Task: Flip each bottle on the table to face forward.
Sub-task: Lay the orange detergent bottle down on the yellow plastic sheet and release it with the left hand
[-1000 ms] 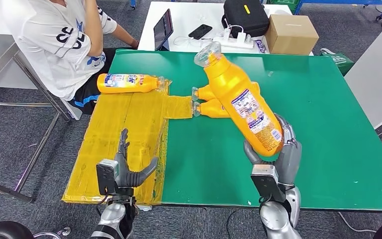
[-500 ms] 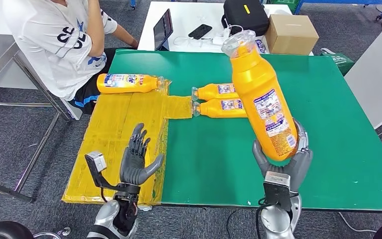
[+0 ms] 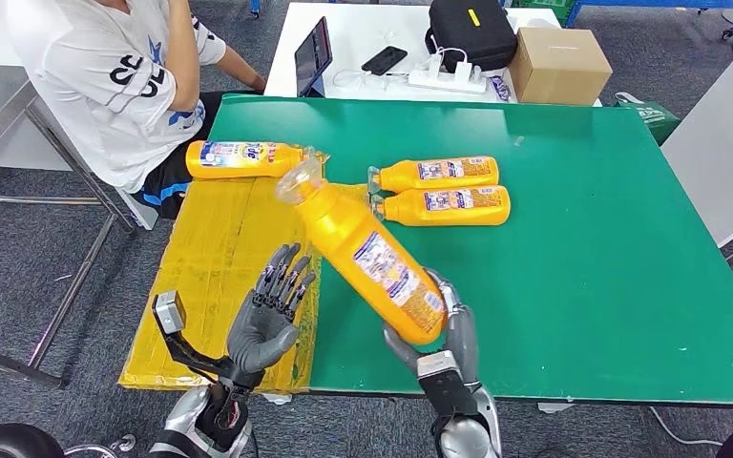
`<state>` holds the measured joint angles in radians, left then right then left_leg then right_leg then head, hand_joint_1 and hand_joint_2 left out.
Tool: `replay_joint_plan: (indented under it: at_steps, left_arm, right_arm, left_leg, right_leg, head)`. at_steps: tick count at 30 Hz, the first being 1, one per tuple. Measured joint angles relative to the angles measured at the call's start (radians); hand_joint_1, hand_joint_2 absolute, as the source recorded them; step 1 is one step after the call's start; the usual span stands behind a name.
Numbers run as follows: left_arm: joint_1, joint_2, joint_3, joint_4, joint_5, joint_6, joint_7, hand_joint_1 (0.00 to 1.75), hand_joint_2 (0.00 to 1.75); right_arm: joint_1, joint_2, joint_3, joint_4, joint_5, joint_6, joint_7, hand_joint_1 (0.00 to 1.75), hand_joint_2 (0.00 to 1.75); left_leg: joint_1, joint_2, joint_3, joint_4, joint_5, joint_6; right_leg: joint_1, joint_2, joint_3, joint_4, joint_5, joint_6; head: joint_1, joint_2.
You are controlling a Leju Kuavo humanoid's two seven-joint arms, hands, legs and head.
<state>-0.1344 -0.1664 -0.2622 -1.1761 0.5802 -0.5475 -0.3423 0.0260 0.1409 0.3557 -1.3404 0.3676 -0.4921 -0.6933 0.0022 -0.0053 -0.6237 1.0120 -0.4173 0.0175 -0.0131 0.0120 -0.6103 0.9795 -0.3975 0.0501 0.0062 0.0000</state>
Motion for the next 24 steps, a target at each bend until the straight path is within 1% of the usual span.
replay_joint_plan:
  at_steps: [5, 9, 13, 16, 20, 24]
  left_arm:
    - [-0.013, 0.015, -0.023, 0.025, 0.014, -0.008, 0.012, 0.0, 1.75]
    - [-0.025, 0.024, -0.037, 0.05, 0.014, -0.004, 0.015, 0.0, 1.75]
    - [-0.031, 0.03, -0.047, 0.07, 0.007, 0.012, 0.018, 0.0, 1.75]
    - [-0.036, 0.032, -0.05, 0.086, 0.015, 0.013, 0.016, 0.0, 1.75]
    - [-0.036, 0.034, -0.05, 0.096, 0.035, 0.008, 0.013, 0.0, 1.75]
    - [-0.036, 0.034, -0.049, 0.102, 0.037, 0.007, 0.013, 0.0, 1.75]
  right_arm:
    - [-0.022, 0.001, 0.08, 0.102, 0.063, -0.02, 0.0, 1.75, 1.75]
    - [-0.041, 0.003, 0.117, 0.172, 0.089, -0.03, -0.001, 1.74, 1.75]
    - [-0.057, 0.006, 0.135, 0.224, 0.126, -0.027, -0.002, 1.74, 1.75]
    - [-0.074, 0.016, 0.145, 0.279, 0.149, -0.005, -0.002, 1.75, 1.75]
    - [-0.09, 0.028, 0.153, 0.336, 0.153, 0.029, -0.003, 1.75, 1.75]
    - [-0.097, 0.034, 0.155, 0.368, 0.152, 0.034, -0.003, 1.75, 1.75]
  left_leg:
    - [0.0, 0.0, 0.0, 0.0, 0.0, 0.0]
    - [0.0, 0.0, 0.0, 0.0, 0.0, 0.0]
    - [0.0, 0.0, 0.0, 0.0, 0.0, 0.0]
    - [0.0, 0.0, 0.0, 0.0, 0.0, 0.0]
    - [0.0, 0.0, 0.0, 0.0, 0.0, 0.0]
    - [0.0, 0.0, 0.0, 0.0, 0.0, 0.0]
  right_leg:
    - [0.0, 0.0, 0.0, 0.0, 0.0, 0.0]
    - [0.0, 0.0, 0.0, 0.0, 0.0, 0.0]
    - [0.0, 0.0, 0.0, 0.0, 0.0, 0.0]
    - [0.0, 0.0, 0.0, 0.0, 0.0, 0.0]
    - [0.0, 0.0, -0.001, 0.0, 0.0, 0.0]
    - [0.0, 0.0, -0.001, 0.0, 0.0, 0.0]
  head:
    - [0.0, 0.0]
    - [0.0, 0.0]
    - [0.0, 0.0]
    - [0.0, 0.0]
    - [0.0, 0.0]
    - [0.0, 0.0]
